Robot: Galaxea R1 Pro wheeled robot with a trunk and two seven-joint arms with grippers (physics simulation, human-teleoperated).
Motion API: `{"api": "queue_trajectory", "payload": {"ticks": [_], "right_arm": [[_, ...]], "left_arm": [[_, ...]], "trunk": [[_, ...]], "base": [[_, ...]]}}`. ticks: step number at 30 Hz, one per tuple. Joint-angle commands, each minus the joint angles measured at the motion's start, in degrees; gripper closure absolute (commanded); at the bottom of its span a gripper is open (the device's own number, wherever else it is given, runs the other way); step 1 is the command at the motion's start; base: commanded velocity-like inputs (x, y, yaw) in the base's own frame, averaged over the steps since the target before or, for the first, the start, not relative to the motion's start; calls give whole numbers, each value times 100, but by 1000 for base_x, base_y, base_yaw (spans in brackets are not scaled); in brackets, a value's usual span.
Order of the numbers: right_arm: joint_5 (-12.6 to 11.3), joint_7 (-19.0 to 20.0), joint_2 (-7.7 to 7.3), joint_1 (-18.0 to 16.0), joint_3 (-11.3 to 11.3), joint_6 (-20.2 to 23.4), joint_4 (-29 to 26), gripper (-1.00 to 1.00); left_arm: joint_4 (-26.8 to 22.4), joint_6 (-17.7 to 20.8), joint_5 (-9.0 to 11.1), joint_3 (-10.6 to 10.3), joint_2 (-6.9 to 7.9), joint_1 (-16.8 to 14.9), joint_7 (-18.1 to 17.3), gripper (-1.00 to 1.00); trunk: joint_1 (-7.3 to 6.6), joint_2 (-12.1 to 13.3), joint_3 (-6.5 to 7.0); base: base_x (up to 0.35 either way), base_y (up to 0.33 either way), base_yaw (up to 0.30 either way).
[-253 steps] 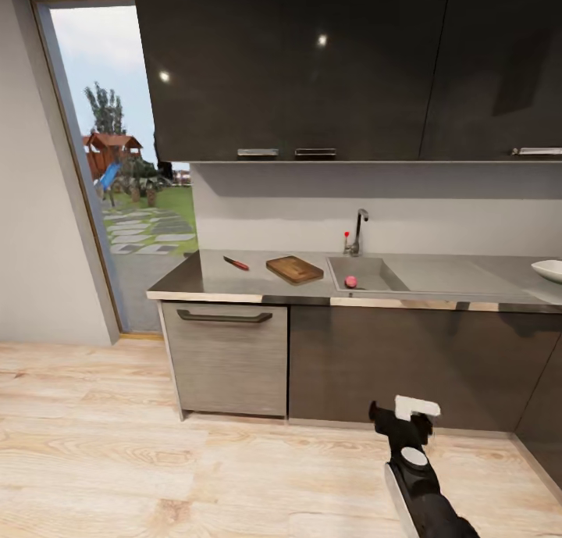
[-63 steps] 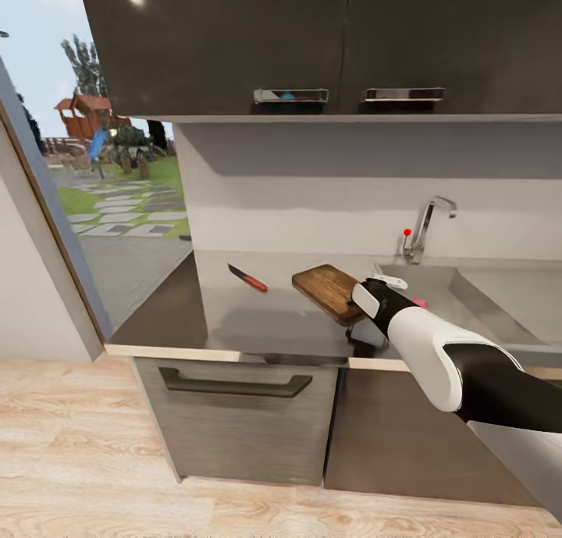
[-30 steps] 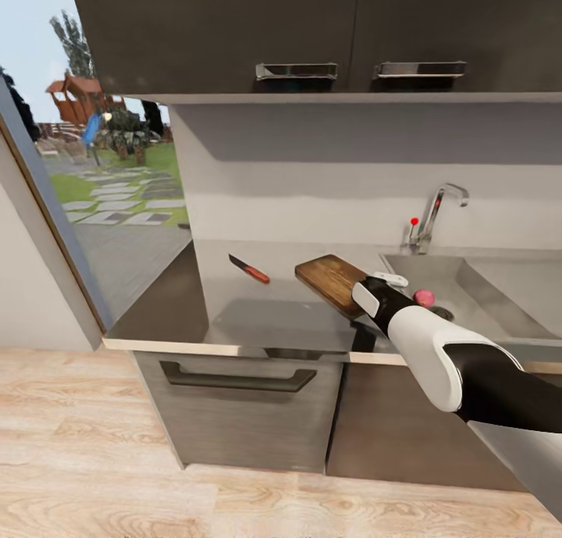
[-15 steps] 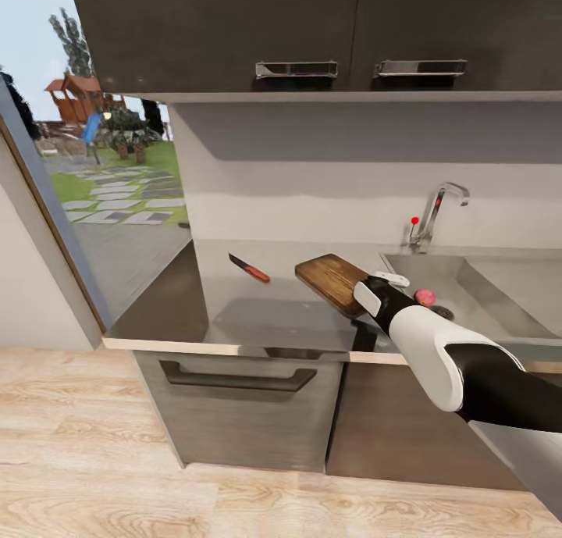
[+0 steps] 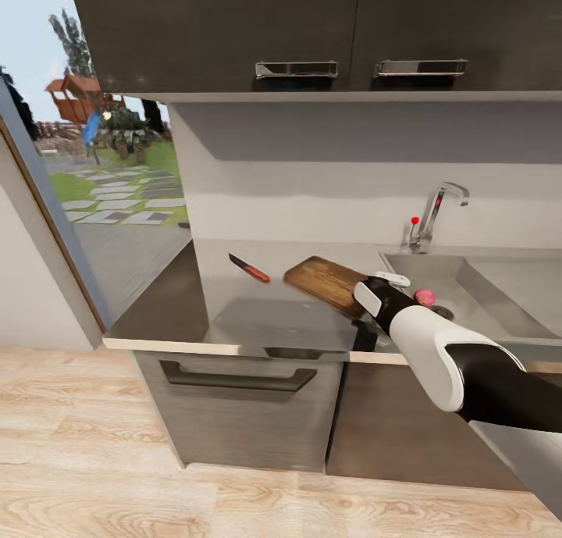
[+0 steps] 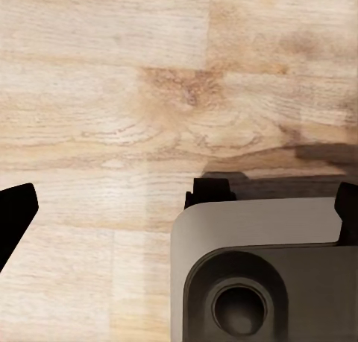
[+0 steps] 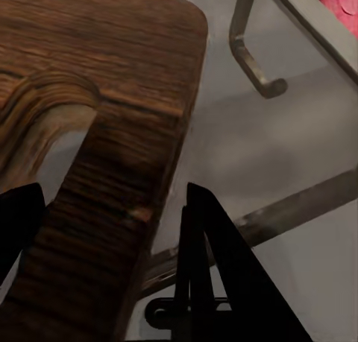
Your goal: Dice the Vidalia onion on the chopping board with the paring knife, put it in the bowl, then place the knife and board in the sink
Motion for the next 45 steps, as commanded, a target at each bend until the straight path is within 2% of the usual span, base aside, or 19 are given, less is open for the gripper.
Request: {"api": "queue_trajectory", "payload": {"ticks": [1, 23, 45], "right_arm": [[-40, -25, 2, 4, -62, 78, 149, 100], [-43, -34, 5, 2, -62, 93, 125, 100], [-81, -34, 5, 5, -57, 226, 59, 100]], "left_arm": [[-8, -5, 4, 5, 0, 2, 1, -100], [-17, -5, 4, 3, 0, 2, 1, -100], [-8, -5, -4, 3, 0, 2, 1, -100]], "trunk": [[0, -2, -6], [0, -2, -6], [-483, 881, 389]], "base": [[0, 0, 0], [0, 0, 0], [0, 0, 0]]}}
